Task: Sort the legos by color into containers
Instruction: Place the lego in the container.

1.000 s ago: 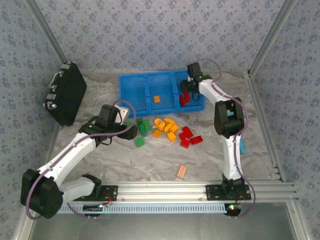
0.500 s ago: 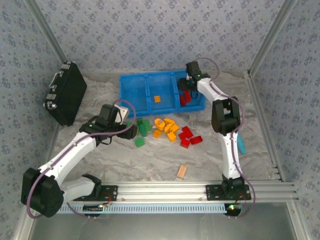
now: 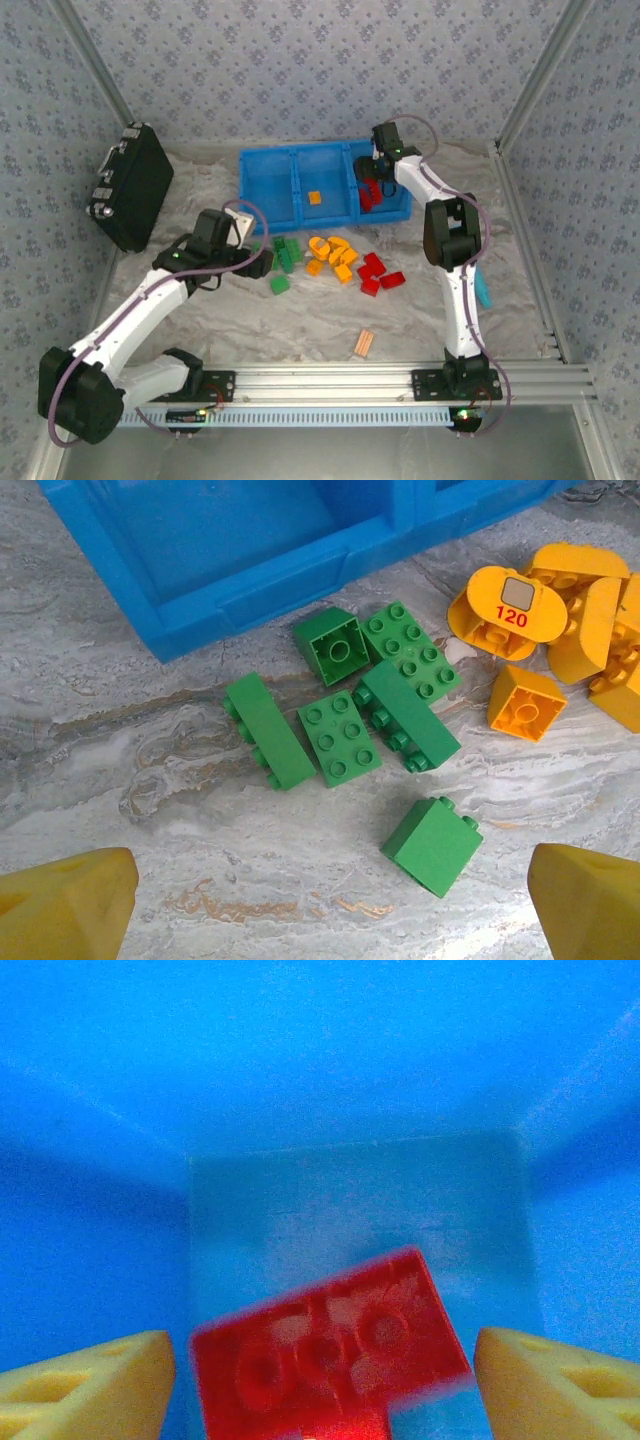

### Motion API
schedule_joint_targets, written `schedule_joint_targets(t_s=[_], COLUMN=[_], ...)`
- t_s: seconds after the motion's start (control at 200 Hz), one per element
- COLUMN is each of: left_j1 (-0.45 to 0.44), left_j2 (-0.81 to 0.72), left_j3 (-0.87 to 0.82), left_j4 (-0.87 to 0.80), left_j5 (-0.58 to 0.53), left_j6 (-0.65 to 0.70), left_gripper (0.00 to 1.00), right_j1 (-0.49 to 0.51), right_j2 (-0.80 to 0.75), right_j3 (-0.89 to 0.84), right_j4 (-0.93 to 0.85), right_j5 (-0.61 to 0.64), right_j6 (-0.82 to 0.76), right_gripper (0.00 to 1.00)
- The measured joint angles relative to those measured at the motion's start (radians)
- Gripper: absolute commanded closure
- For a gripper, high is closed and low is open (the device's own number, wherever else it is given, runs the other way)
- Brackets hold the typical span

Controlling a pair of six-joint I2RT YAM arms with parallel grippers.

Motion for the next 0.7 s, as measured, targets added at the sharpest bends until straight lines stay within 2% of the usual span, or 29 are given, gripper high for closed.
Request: schedule_joint_targets(t_s=[0.265, 0.61, 0.7], left_j1=[0.000, 0.000, 0.000], left_j2=[-0.014, -0.014, -0.017], left_j3=[0.000, 0.000, -0.001], left_j4=[-0.005, -0.005, -0.004], left_j5=[0.000, 0.001, 0.001], left_j6=[0.000, 0.000, 0.000], left_gripper=[0.00, 0.00, 0.00], right_j1=[0.010, 0.010, 0.013], right_j2=[-0.002, -0.086, -0.121], right_j3=[0.000, -0.035, -0.053], right_j4=[0.000, 0.000, 0.001], right_j5=[0.008, 0.010, 0.012], right_j6=[0.007, 0.017, 0.015], right_gripper=[0.20, 0.52, 0.56])
